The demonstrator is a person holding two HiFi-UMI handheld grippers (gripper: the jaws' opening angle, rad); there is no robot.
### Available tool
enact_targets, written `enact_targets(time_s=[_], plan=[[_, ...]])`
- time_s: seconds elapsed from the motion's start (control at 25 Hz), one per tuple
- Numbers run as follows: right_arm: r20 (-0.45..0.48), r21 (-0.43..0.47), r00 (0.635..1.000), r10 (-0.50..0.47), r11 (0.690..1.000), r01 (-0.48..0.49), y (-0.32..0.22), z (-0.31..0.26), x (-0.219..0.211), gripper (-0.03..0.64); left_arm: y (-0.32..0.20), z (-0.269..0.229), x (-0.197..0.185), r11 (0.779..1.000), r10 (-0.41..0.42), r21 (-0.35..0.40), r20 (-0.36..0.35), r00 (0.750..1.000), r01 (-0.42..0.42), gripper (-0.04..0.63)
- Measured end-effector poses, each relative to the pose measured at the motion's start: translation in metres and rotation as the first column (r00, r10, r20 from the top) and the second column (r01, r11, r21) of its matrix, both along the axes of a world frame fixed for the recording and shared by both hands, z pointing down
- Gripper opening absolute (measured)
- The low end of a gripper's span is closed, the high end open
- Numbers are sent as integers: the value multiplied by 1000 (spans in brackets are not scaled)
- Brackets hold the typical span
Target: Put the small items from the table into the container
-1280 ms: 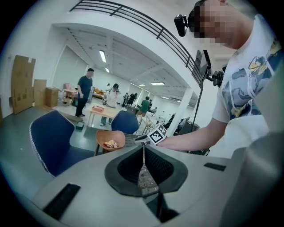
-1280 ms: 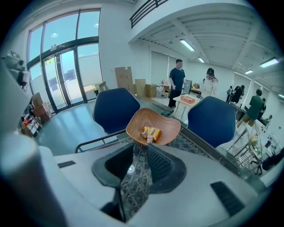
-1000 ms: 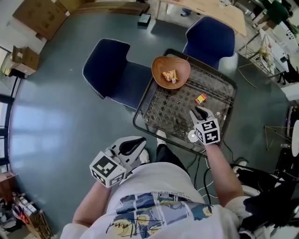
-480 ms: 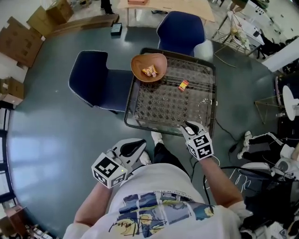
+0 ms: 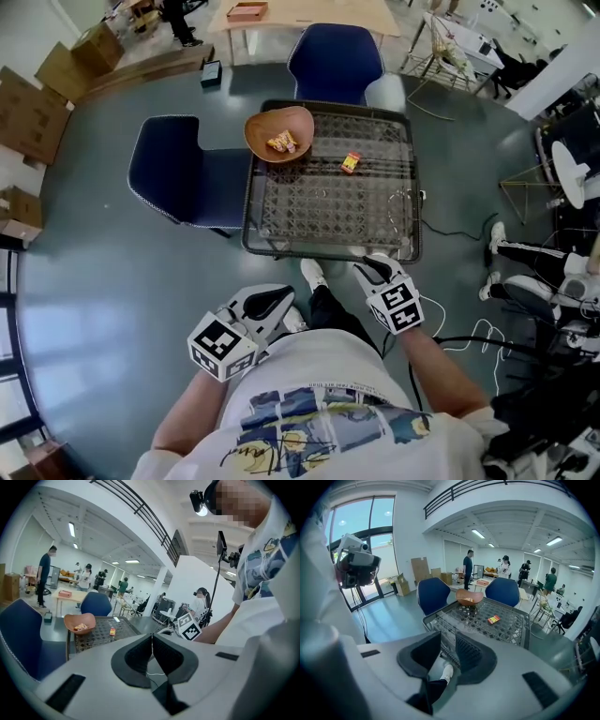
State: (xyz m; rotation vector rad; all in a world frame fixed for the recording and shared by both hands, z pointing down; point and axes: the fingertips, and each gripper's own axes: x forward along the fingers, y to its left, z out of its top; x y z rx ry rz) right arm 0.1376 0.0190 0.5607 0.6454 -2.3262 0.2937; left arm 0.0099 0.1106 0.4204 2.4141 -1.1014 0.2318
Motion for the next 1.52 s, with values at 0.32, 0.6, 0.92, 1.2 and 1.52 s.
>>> enact_targets(time_s=[0.32, 0.6, 0.92, 1.2, 1.52], plan=[[2, 7, 1000, 11, 1000, -11, -7, 2, 5, 103, -5, 8, 4, 1000, 21, -3, 34, 999, -21, 9], [-32, -10, 999, -23, 1000, 23, -39, 17, -3, 103, -24, 4, -2, 1000, 17, 1, 14, 1000, -17, 11], [-99, -25, 992, -84, 996, 82, -122, 60, -18, 106, -63, 10, -22, 998, -39, -42, 7, 999, 39, 11], [-143, -69, 979, -142, 989, 133, -203, 110, -36, 140, -115, 9, -39, 990, -114, -79, 38, 993, 117, 9], [-210, -115, 966, -151, 985, 129, -299, 167, -47, 166, -153, 17, -50, 968, -197, -153, 39, 980, 201, 11]])
